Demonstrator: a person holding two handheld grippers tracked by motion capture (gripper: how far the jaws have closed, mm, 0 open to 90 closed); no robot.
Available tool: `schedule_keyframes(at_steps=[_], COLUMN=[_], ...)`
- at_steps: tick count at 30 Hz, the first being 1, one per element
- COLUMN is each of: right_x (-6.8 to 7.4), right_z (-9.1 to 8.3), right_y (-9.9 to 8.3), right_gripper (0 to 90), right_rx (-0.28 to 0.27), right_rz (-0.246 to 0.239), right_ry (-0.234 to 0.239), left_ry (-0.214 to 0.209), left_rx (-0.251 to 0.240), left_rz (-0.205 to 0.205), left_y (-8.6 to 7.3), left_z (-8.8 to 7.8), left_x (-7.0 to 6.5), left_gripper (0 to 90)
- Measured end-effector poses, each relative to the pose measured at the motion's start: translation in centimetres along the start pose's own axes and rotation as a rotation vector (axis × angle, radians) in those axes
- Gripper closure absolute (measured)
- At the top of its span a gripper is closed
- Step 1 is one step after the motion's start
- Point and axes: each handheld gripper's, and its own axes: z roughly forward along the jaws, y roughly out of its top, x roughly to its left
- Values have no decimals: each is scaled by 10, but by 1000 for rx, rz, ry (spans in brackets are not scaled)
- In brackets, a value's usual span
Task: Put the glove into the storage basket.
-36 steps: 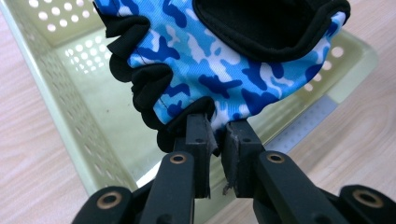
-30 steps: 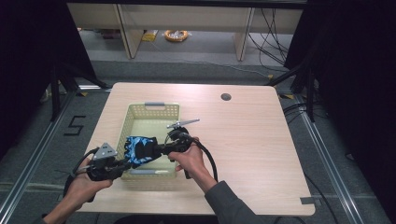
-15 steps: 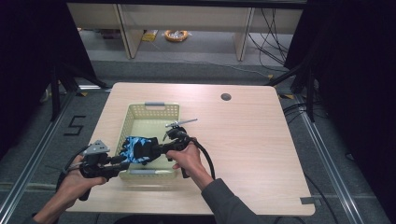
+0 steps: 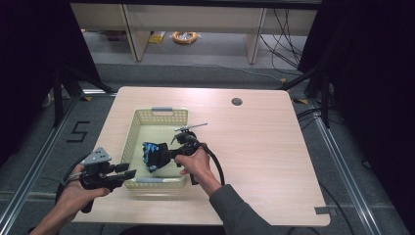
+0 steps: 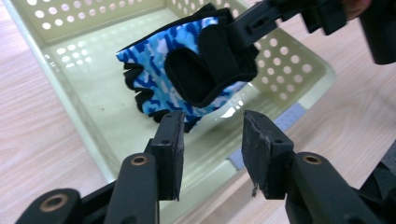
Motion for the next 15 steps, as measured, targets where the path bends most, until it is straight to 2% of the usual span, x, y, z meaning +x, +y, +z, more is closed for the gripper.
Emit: schedule_keyframes(at_steps=[1, 2, 3, 4, 5, 8, 9, 10, 12, 15], right_x=[-2, -2, -4, -5, -5, -5, -5, -4, -3, -2], right_z=[1, 1, 2, 2, 2, 3, 5, 5, 5, 6], right_y=[1, 1, 1, 1, 1, 0, -2, -3, -4, -6], right_gripper=[864, 864, 864, 864, 863, 863, 862, 862, 861, 853], right_rx=[20, 20, 23, 32, 38, 60, 67, 75, 85, 97], right_rz=[24, 24, 5, 6, 5, 22, 1, 7, 4, -12], right_ry=[-14, -14, -37, -44, -47, -47, -76, -73, -84, -95], left_ry=[-5, -5, 0, -5, -11, -6, -6, -16, -17, -26], left_rx=[7, 7, 12, -10, 4, -2, -25, -11, -9, -4], left_rz=[16, 16, 33, 11, 42, 32, 18, 37, 32, 57], left_y=[0, 0, 1, 1, 2, 1, 0, 1, 1, 1], left_z=[0, 0, 0, 2, 1, 1, 3, 2, 2, 2], left_x=[-3, -3, -6, -9, -8, -11, -15, -15, -17, -22], left_gripper=[587, 587, 587, 587, 587, 588, 588, 588, 588, 587])
